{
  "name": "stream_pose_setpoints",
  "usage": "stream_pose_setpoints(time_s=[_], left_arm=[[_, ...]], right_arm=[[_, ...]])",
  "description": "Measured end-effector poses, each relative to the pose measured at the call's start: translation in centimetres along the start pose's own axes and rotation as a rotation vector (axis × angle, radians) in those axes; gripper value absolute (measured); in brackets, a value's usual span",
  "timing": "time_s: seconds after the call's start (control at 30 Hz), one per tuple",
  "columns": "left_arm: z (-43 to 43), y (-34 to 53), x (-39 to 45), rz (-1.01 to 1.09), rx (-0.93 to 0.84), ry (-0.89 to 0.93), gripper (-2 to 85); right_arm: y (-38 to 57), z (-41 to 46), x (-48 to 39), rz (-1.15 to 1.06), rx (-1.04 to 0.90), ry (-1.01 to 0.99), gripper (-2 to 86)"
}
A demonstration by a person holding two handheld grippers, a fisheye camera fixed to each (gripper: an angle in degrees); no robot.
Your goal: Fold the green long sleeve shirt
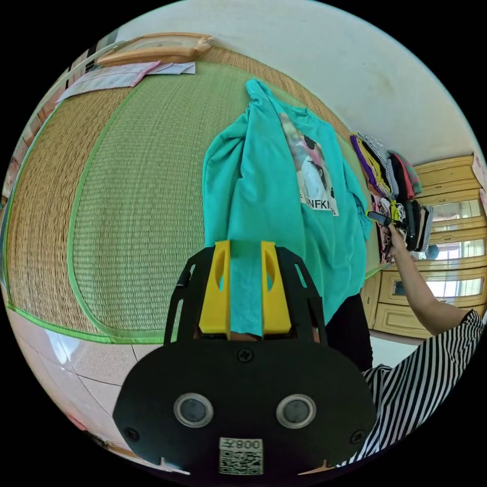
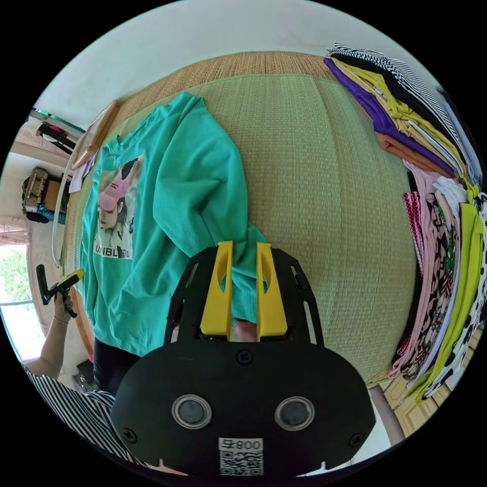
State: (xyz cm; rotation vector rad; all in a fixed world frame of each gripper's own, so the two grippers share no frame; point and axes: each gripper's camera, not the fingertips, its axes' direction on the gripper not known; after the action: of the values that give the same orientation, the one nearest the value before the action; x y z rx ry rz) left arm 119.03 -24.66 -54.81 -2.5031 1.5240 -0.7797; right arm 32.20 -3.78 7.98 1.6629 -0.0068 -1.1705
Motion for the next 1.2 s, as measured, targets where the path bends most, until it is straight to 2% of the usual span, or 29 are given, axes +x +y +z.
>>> stream_pose_setpoints(time_s=[0.1, 0.37, 0.53, 0.6, 0.67, 0.73, 0.8, 0.9, 1.0, 1.2], left_arm=[[2.0, -1.5, 3.0, -0.003, -0.018, -0.07, 3.2], [0.0, -3.5, 10.5, 0.047, 0.065, -0.002, 0.6], [-8.9, -6.3, 11.7, 0.043, 0.256, -0.123, 0.7], [-14.9, -8.0, 10.0, -0.057, 0.436, -0.263, 1.1], [-17.7, -8.8, 8.2, -0.165, 0.534, -0.338, 1.7], [-18.0, -9.2, 7.0, -0.271, 0.553, -0.355, 2.6], [-15.4, -9.2, 7.5, -0.282, 0.551, -0.254, 3.7], [-8.6, -9.5, 10.6, -0.214, 0.482, -0.147, 4.2], [-1.3, -11.5, 13.8, -0.141, 0.366, -0.022, 3.9], [7.5, -18.9, 21.3, -0.035, 0.268, 0.016, 2.8]], right_arm=[[-0.8, 0.4, -2.2, 0.021, -0.009, 0.005, 6.9], [-1.8, -2.9, -8.0, -0.021, -0.021, 0.039, 0.9], [-3.1, -14.1, -8.3, 0.0, 0.129, 0.219, 0.3], [-4.2, -18.2, -7.0, 0.052, 0.187, 0.26, 0.3], [-5.1, -21.0, -5.7, 0.116, 0.216, 0.309, 0.3], [-5.7, -22.2, -4.2, 0.22, 0.207, 0.321, 0.3], [-5.3, -21.7, -3.8, 0.28, 0.205, 0.323, 0.4], [-3.9, -18.7, -4.9, 0.292, 0.214, 0.196, 0.5], [-3.2, -14.5, -9.8, 0.176, 0.213, 0.085, 0.2], [-6.2, -6.1, -22.4, -0.026, 0.161, -0.009, -0.4]])
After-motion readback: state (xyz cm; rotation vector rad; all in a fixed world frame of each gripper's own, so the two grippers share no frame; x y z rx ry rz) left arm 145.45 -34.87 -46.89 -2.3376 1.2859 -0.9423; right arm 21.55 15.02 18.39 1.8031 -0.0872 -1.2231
